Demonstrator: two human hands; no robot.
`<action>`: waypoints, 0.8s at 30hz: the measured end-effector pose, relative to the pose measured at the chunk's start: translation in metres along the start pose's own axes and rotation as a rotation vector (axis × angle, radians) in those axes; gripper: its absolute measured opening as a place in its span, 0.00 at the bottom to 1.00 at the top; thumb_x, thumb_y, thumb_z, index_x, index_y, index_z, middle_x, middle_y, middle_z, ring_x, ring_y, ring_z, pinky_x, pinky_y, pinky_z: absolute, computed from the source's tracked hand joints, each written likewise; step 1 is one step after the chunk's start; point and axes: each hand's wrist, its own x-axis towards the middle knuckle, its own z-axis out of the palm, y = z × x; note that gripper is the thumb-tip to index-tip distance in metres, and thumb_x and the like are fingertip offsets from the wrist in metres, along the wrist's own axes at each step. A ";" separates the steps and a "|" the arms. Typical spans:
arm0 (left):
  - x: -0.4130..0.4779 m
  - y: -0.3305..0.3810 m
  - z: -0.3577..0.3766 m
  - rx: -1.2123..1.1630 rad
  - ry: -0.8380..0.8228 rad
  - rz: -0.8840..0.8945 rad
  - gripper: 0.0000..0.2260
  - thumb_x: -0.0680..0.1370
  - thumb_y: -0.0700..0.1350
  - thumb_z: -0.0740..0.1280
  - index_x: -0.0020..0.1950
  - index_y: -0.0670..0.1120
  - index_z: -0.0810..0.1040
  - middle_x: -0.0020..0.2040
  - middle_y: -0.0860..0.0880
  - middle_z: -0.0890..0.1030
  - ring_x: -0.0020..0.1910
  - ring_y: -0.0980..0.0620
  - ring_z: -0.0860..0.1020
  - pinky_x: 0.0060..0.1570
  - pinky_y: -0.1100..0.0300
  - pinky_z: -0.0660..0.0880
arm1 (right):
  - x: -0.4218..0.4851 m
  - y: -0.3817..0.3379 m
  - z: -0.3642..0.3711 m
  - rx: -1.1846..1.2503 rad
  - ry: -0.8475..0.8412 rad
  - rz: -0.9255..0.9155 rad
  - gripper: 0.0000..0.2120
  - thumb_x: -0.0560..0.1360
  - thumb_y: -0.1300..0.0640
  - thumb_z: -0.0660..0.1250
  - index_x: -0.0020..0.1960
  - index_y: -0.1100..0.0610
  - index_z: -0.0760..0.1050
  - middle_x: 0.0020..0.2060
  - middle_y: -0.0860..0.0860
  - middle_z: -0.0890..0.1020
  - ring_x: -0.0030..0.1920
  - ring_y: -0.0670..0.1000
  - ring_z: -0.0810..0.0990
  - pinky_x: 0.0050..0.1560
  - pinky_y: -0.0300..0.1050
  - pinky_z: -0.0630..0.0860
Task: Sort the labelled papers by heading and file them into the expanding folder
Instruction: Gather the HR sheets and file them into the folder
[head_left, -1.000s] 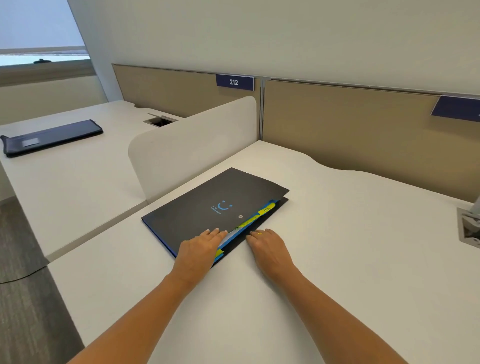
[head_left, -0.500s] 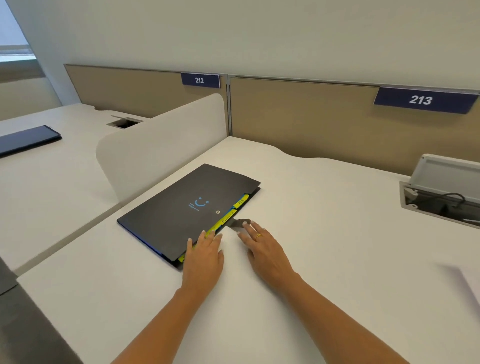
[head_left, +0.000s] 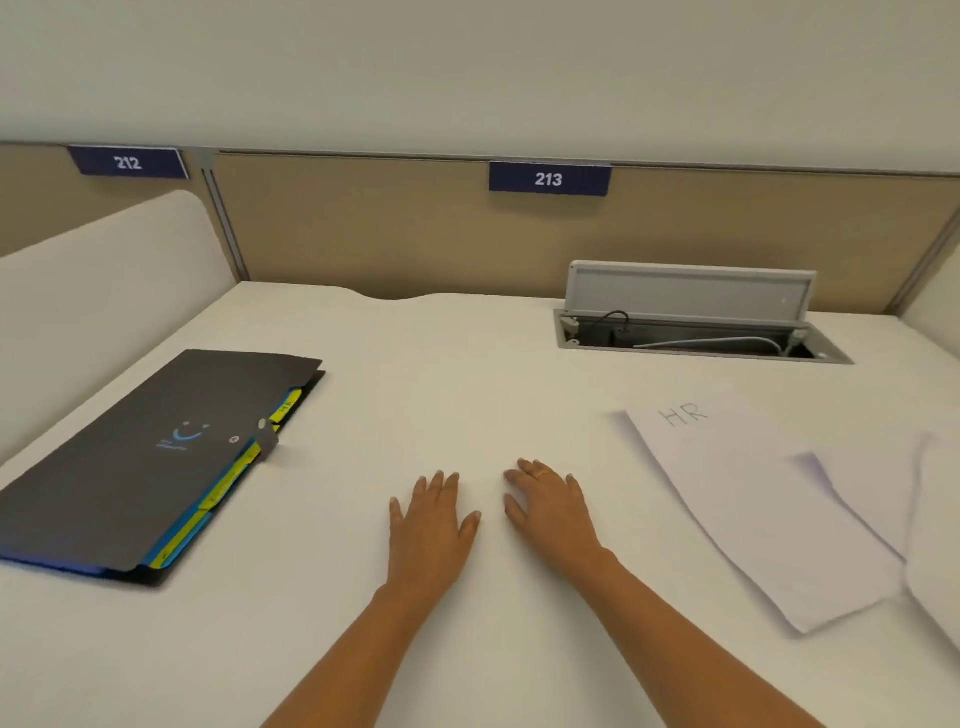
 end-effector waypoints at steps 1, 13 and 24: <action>0.000 0.013 0.004 -0.001 -0.024 0.031 0.25 0.82 0.55 0.50 0.77 0.49 0.50 0.78 0.51 0.50 0.77 0.51 0.47 0.74 0.47 0.44 | -0.007 0.015 -0.007 0.008 0.013 0.047 0.21 0.81 0.50 0.53 0.73 0.51 0.61 0.75 0.48 0.59 0.75 0.45 0.53 0.74 0.51 0.48; -0.004 0.126 0.041 0.006 -0.171 0.218 0.27 0.81 0.58 0.51 0.77 0.49 0.50 0.78 0.50 0.48 0.77 0.51 0.45 0.73 0.43 0.43 | -0.086 0.156 -0.075 -0.066 0.126 0.601 0.26 0.80 0.46 0.53 0.75 0.54 0.55 0.76 0.54 0.53 0.77 0.53 0.49 0.74 0.56 0.49; -0.001 0.179 0.064 -0.017 -0.159 0.246 0.30 0.79 0.62 0.48 0.77 0.51 0.46 0.78 0.50 0.47 0.77 0.51 0.43 0.71 0.39 0.41 | -0.092 0.141 -0.064 -0.133 0.005 0.470 0.26 0.80 0.44 0.50 0.75 0.53 0.54 0.76 0.52 0.55 0.75 0.54 0.54 0.70 0.52 0.56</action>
